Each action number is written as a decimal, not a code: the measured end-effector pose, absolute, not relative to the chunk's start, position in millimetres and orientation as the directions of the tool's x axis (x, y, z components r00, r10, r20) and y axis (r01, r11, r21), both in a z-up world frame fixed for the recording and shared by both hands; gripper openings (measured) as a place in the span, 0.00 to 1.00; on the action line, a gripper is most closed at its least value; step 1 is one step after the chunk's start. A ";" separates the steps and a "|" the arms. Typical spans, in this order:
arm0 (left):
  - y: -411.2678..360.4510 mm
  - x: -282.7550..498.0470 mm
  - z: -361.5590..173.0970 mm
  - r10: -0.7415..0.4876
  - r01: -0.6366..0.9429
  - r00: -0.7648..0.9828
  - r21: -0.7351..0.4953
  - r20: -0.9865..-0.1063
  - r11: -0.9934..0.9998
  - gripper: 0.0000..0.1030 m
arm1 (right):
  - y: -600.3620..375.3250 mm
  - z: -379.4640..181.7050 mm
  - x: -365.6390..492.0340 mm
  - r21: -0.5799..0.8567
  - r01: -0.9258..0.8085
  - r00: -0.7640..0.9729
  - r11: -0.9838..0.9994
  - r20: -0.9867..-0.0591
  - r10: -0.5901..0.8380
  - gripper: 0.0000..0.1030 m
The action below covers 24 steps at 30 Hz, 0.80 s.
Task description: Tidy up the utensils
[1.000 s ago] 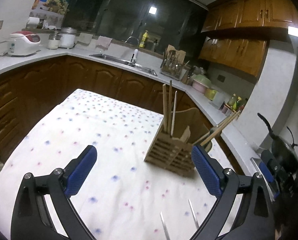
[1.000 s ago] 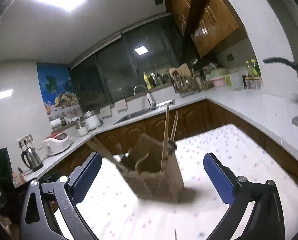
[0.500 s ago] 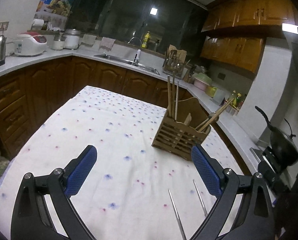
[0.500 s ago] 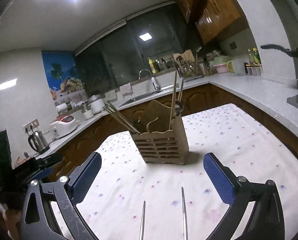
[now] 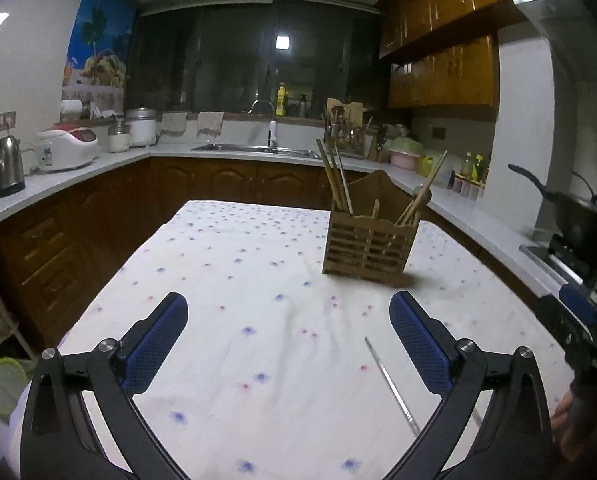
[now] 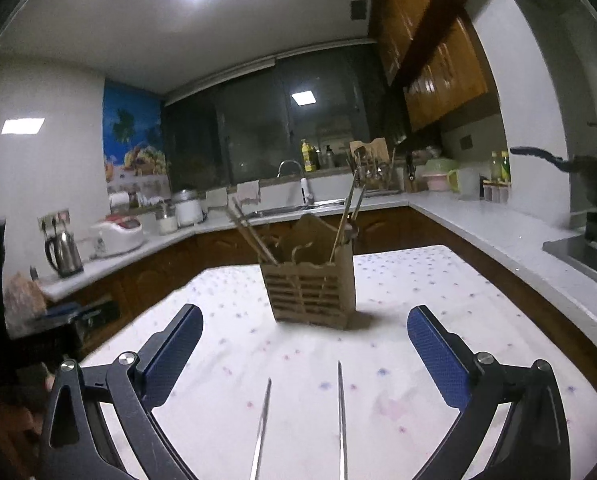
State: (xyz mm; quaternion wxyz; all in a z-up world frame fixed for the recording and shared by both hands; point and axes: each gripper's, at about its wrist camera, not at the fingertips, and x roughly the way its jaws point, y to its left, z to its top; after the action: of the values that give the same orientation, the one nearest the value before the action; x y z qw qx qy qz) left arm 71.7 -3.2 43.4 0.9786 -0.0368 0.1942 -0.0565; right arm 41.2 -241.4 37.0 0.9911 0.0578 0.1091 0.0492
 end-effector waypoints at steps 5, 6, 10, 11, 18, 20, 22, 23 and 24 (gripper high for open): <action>-1.0 61.4 34.6 -0.118 0.093 0.920 -0.084 -0.375 0.992 1.00 | -232.7 21.7 22.6 0.053 -0.082 0.971 0.995 -0.219 0.092 1.00; -1.3 59.2 32.4 -0.115 0.092 0.920 -0.079 -0.376 0.993 1.00 | -232.4 19.9 20.8 0.051 -0.081 0.971 0.995 -0.221 0.090 1.00; -4.6 51.9 25.9 -0.100 0.086 0.922 -0.056 -0.375 0.995 1.00 | -235.4 12.0 17.4 0.066 -0.078 0.967 0.995 -0.238 0.091 1.00; -5.6 50.3 24.5 -0.098 0.085 0.922 -0.052 -0.375 0.995 1.00 | -235.8 10.3 16.1 0.069 -0.074 0.966 0.995 -0.241 0.088 1.00; -12.3 42.9 12.1 -0.066 0.065 0.921 -0.016 -0.385 0.998 1.00 | -236.1 2.5 12.1 0.069 -0.066 0.964 0.995 -0.253 0.082 1.00; -13.0 40.9 8.6 -0.056 0.057 0.921 -0.009 -0.386 0.998 1.00 | -236.2 -0.9 10.0 0.072 -0.061 0.963 0.995 -0.257 0.078 1.00; -13.6 39.9 6.0 -0.048 0.050 0.920 -0.004 -0.389 0.999 1.00 | -238.1 -4.2 8.0 0.076 -0.055 0.963 0.996 -0.260 0.073 1.00; -14.1 39.8 5.1 -0.046 0.049 0.919 -0.003 -0.391 0.999 1.00 | -239.4 -5.7 6.8 0.078 -0.052 0.963 0.996 -0.261 0.071 1.00; -14.7 40.0 4.1 -0.041 0.045 0.918 0.000 -0.393 0.999 1.00 | -240.4 -6.8 6.1 0.081 -0.050 0.963 0.996 -0.262 0.069 1.00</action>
State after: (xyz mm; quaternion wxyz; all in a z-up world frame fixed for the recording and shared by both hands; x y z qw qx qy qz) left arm 40.0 -14.7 4.1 0.9794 0.0046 0.2007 -0.0220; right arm 6.1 -240.4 -6.8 0.9899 0.0366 0.1336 0.0300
